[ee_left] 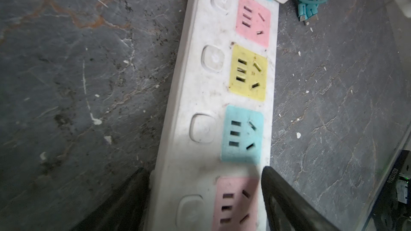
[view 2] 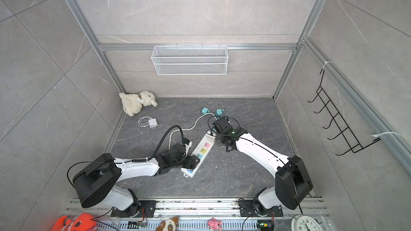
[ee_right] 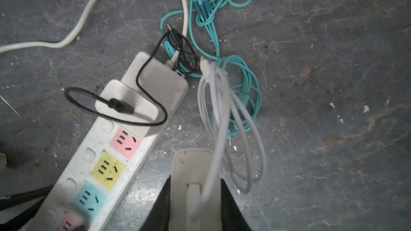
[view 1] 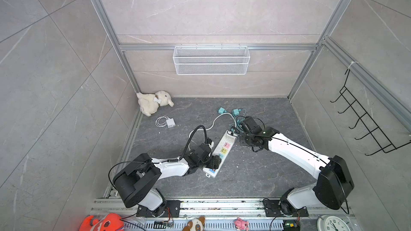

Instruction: Insert the plug

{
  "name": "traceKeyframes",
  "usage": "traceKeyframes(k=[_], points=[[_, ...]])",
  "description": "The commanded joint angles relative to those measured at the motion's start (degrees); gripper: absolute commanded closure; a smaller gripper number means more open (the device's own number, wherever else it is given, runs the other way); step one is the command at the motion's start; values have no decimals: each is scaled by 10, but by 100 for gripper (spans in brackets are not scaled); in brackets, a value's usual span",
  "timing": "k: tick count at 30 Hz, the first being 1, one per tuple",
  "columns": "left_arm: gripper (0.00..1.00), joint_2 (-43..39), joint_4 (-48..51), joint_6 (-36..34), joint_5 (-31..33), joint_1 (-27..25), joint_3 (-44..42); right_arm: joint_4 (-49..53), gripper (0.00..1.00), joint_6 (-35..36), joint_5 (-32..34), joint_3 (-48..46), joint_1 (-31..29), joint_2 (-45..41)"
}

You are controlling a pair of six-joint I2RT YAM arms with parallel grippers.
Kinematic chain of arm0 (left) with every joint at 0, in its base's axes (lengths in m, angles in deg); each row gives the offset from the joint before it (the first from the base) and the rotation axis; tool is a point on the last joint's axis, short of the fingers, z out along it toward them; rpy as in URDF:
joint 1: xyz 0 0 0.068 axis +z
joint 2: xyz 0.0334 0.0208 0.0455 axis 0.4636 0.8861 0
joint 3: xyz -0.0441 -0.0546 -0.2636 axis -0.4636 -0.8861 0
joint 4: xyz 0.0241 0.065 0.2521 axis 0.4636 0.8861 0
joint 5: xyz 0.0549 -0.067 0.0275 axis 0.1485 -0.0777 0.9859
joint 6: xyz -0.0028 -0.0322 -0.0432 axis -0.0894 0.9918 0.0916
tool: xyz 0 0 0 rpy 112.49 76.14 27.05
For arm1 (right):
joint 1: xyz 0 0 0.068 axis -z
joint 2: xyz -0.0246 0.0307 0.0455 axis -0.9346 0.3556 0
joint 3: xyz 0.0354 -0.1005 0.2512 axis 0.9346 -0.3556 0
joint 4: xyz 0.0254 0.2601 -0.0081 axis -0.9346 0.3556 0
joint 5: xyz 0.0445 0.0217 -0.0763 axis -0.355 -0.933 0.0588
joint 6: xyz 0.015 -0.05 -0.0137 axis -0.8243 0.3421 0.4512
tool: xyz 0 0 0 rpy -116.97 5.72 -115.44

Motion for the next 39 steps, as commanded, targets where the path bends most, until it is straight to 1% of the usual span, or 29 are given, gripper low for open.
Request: traceKeyframes(k=[1, 4, 9, 16, 20, 24, 32, 39], points=[[18, 14, -14, -2, 4, -9, -5, -64, 91, -26, 2, -31, -7, 0], [18, 24, -27, 3, 4, -22, -6, -93, 91, -33, -5, -55, -13, -13], [18, 47, -48, 11, -1, -36, 1, -112, 91, -42, -13, -79, -21, -25], [18, 78, -70, 21, -17, -64, 25, -140, 91, -36, -21, -100, -28, -35], [19, 81, -73, 25, -18, -78, 33, -165, 91, -31, -33, -108, -30, -34], [19, 76, -73, 27, -16, -80, 31, -179, 91, -30, -33, -111, -34, -30], [19, 63, -74, 25, -18, -81, 25, -172, 91, -36, -9, -92, -48, -11], [19, 42, -87, 27, -9, -81, 13, -144, 92, -63, 39, -62, -79, 18]])
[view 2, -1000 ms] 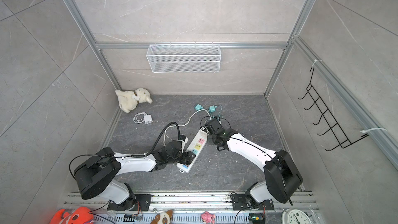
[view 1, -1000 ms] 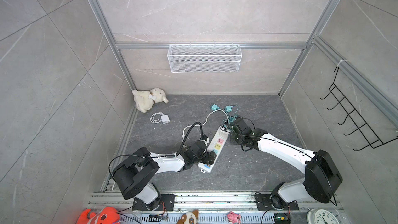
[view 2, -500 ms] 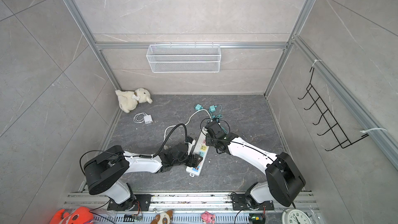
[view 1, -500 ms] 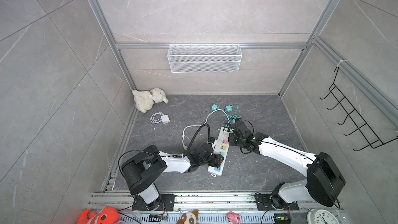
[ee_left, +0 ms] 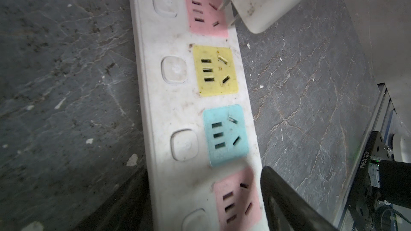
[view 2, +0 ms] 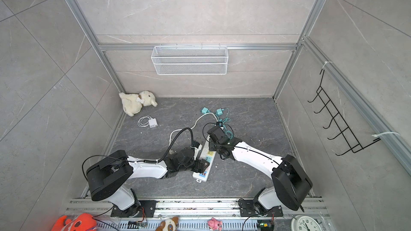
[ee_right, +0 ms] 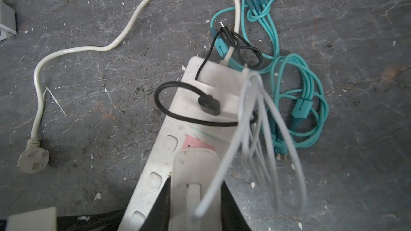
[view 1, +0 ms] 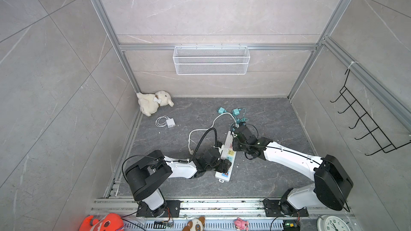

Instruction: Insert the plug

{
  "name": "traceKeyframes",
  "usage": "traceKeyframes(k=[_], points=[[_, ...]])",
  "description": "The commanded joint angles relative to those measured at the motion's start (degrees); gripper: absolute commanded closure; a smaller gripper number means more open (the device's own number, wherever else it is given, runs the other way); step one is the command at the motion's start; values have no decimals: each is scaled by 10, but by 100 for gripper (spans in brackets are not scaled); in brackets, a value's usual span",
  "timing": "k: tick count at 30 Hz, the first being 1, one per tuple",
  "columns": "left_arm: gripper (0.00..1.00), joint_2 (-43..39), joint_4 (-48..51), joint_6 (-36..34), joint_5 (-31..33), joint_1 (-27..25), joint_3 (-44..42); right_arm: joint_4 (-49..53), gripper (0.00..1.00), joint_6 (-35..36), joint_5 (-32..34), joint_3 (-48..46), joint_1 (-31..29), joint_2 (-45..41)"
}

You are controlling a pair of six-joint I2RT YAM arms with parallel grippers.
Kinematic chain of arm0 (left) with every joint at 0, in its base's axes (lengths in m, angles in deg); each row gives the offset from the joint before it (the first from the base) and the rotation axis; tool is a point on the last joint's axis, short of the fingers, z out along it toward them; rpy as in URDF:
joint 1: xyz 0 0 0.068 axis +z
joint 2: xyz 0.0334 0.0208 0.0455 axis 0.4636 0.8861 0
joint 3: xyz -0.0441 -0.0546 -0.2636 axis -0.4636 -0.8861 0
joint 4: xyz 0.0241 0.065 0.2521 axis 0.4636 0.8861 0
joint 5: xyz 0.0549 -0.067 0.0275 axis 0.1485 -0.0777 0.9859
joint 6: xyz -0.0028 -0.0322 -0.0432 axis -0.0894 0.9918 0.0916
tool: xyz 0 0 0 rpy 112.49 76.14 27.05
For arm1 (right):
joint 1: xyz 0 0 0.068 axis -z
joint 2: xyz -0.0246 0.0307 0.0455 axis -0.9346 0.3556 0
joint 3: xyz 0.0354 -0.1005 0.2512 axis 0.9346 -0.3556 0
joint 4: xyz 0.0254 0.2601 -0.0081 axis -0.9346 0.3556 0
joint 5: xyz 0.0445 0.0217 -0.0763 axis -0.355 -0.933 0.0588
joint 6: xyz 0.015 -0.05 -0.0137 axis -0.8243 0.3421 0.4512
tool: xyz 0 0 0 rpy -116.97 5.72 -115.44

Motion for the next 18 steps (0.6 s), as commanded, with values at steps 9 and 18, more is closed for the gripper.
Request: traceKeyframes(k=[9, 18], points=[[19, -24, -5, 7, -16, -6, -19, 60, 91, -89, 94, 52, -34, 47], [19, -45, -5, 6, -6, -5, -32, 54, 90, -136, 99, 54, -34, 58]])
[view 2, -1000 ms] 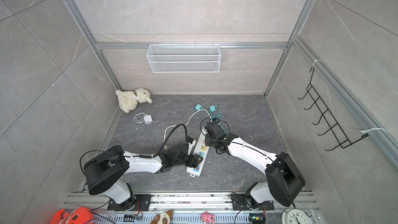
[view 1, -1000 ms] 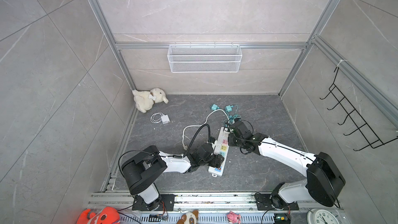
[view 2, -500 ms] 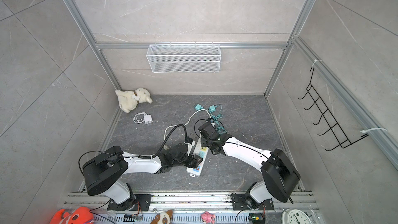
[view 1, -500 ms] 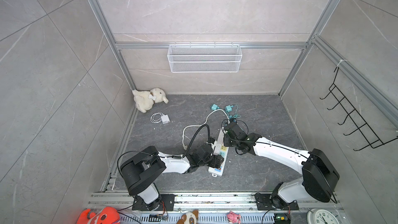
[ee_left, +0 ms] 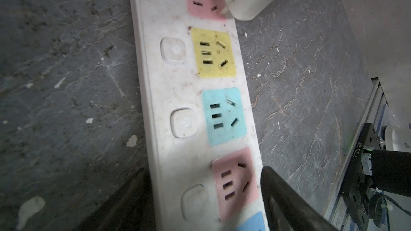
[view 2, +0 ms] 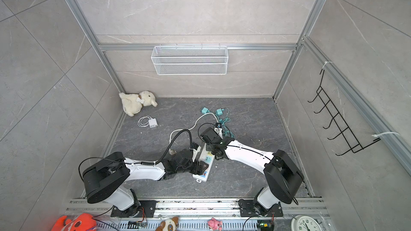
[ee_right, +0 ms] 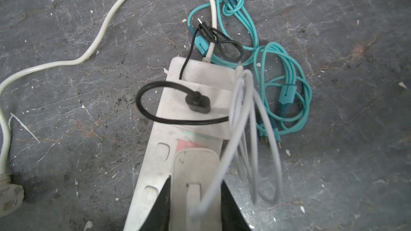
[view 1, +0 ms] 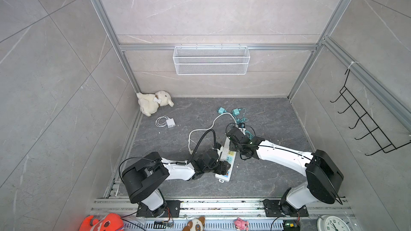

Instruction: Insert the plug

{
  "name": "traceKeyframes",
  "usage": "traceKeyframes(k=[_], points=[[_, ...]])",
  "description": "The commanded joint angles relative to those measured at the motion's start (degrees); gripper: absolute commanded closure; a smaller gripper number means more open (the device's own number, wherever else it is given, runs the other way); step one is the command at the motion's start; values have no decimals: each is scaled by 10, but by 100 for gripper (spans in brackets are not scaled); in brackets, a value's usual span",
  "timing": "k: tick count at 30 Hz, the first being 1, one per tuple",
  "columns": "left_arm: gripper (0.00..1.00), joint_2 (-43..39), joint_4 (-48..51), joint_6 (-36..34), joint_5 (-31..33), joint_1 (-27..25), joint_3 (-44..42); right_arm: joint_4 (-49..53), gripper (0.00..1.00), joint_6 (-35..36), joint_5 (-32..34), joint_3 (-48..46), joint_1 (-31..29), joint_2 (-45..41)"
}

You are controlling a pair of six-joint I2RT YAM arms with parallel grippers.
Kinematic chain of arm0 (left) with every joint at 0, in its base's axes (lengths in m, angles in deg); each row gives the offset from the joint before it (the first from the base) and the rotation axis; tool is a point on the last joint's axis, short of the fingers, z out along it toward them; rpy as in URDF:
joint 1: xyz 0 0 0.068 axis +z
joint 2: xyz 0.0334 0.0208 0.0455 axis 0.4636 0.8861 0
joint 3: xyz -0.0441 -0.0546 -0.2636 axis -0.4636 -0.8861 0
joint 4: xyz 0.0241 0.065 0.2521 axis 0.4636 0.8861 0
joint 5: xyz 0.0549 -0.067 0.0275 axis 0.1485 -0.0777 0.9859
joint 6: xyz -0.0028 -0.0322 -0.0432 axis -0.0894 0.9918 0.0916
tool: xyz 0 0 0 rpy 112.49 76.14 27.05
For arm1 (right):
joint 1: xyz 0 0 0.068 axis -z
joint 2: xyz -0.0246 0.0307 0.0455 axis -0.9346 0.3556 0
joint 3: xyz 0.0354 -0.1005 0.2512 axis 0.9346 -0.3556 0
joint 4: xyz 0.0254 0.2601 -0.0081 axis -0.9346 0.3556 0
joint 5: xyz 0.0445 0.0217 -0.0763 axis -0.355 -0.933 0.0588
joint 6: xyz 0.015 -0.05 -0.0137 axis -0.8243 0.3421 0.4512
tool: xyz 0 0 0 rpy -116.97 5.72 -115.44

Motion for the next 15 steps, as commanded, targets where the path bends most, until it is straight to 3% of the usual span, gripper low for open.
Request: traceKeyframes(k=[1, 15], points=[[19, -25, -3, 4, 1, -3, -11, 2, 90, -30, 14, 19, -4, 15], [19, -39, -6, 3, 3, -3, -29, 19, 90, -77, 32, 42, -20, 54]])
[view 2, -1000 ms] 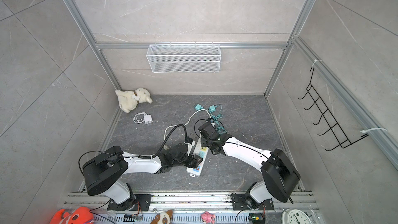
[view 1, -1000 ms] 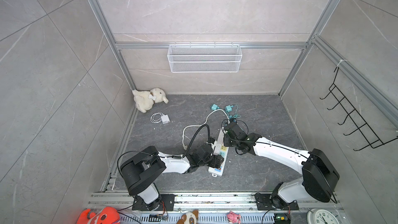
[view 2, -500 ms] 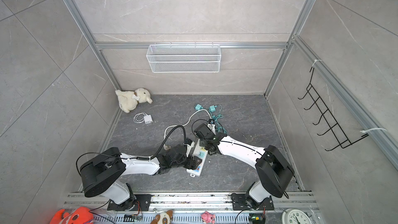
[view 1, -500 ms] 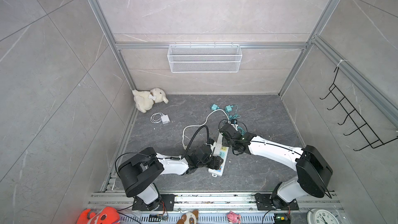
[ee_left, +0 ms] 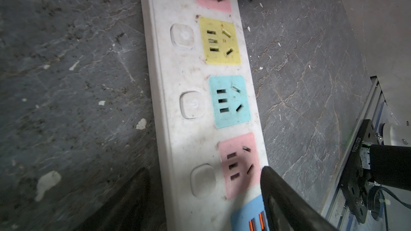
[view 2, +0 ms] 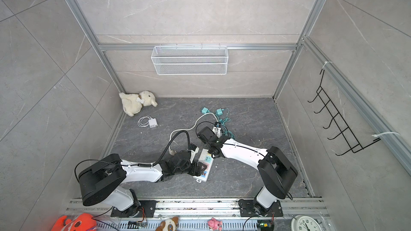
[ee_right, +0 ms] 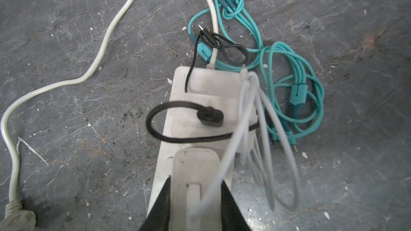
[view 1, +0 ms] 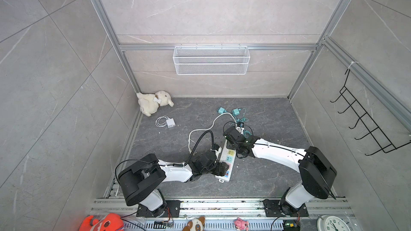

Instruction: Insert the plug

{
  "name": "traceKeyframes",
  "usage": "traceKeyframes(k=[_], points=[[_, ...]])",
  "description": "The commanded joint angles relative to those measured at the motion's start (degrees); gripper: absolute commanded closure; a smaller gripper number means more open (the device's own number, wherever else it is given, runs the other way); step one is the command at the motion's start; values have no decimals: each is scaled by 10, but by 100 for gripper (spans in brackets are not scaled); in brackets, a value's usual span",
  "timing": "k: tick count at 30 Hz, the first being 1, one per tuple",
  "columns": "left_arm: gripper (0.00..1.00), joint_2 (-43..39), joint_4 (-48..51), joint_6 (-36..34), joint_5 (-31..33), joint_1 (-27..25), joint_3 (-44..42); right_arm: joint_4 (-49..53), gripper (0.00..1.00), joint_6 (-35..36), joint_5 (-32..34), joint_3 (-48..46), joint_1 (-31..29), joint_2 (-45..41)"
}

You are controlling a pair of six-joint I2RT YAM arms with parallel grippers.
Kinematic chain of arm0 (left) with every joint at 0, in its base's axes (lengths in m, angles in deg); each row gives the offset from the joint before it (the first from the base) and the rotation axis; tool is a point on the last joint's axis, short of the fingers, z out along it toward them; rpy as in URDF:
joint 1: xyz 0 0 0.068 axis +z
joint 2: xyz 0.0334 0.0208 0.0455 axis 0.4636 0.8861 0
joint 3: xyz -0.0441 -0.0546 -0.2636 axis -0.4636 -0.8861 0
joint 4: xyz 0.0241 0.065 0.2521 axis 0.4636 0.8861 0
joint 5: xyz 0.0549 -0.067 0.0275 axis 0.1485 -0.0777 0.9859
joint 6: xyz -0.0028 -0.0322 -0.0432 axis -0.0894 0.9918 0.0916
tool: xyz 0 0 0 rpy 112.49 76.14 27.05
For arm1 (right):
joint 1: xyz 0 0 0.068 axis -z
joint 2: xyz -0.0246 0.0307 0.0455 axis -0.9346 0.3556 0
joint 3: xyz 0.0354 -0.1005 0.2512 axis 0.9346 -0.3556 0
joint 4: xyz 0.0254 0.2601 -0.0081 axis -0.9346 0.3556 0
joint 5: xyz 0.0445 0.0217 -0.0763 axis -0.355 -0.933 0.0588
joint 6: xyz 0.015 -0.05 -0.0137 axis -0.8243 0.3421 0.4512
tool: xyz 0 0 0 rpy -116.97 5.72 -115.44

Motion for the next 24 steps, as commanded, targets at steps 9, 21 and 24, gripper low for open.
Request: traceKeyframes(k=[9, 21, 24], points=[[19, -21, -4, 1, 0, -3, -5, 53, 91, -67, 22, 21, -21, 46], [19, -67, 18, -8, 20, -3, -4, 96, 91, -100, 20, 40, -30, 90], [19, -100, 53, -17, 41, -3, -2, 98, 91, -104, 10, 41, -30, 102]])
